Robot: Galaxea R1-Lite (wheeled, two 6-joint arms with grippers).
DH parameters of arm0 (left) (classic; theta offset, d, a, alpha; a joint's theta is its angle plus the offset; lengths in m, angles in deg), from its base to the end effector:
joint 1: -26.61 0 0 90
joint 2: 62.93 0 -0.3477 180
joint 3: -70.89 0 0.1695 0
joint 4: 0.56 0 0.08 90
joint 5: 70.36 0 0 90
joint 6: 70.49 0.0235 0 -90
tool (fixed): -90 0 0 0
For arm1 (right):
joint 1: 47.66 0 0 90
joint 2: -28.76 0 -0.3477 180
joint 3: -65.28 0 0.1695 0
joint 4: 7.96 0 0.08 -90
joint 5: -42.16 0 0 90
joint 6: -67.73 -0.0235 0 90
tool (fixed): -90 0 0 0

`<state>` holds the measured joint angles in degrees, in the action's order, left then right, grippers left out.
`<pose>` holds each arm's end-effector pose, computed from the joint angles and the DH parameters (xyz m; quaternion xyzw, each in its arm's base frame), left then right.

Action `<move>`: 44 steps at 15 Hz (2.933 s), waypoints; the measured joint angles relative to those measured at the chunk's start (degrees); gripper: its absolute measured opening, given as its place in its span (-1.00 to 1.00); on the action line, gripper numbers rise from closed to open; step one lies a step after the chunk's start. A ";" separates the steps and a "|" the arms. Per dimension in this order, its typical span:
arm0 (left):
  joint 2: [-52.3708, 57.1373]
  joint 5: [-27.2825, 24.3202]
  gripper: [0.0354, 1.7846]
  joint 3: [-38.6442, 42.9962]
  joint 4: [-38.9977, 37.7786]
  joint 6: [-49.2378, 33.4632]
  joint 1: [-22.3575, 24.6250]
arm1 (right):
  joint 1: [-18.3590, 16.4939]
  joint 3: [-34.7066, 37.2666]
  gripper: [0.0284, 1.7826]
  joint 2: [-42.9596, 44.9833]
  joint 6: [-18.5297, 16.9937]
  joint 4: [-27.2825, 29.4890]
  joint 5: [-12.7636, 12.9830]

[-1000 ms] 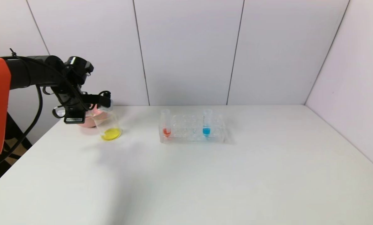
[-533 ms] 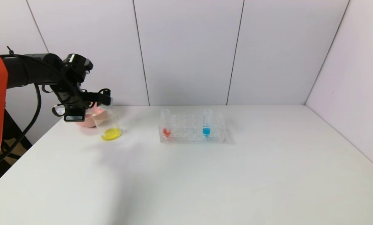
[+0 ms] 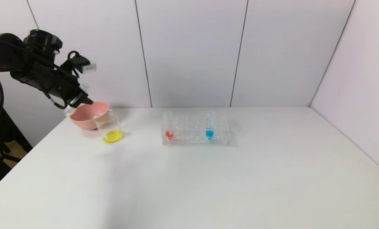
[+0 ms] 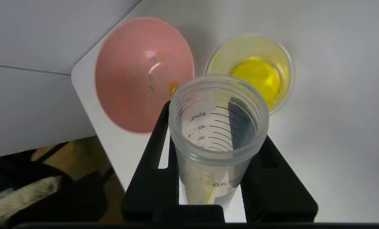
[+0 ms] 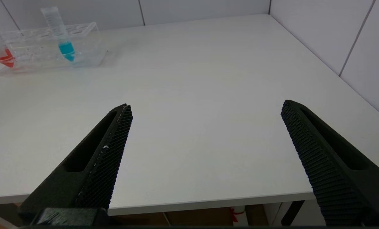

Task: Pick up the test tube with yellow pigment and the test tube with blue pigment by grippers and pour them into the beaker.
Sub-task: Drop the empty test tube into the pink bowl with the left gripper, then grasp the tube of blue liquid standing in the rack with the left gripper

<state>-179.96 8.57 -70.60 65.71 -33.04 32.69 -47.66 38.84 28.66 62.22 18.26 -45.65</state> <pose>0.3874 0.0367 0.3112 0.2492 0.3211 -0.1518 0.9010 -0.0923 -0.0009 0.0760 0.0481 -0.0020 -0.0190 0.9987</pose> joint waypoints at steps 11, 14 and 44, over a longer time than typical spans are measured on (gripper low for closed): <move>-2.16 -8.78 -0.42 10.95 -46.46 -36.19 7.30 | 0.00 0.00 0.92 0.00 0.00 0.00 0.00; -4.88 -8.78 -0.42 16.47 -57.08 -36.85 7.80 | 0.00 0.00 0.92 0.00 0.00 0.00 -0.02; 9.89 3.69 0.99 32.31 -65.60 -36.08 -0.02 | 0.00 0.00 0.92 0.00 0.00 -0.02 0.00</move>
<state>-170.07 12.27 -38.30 0.11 -69.12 32.67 -47.66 38.84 28.66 62.22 18.23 -45.65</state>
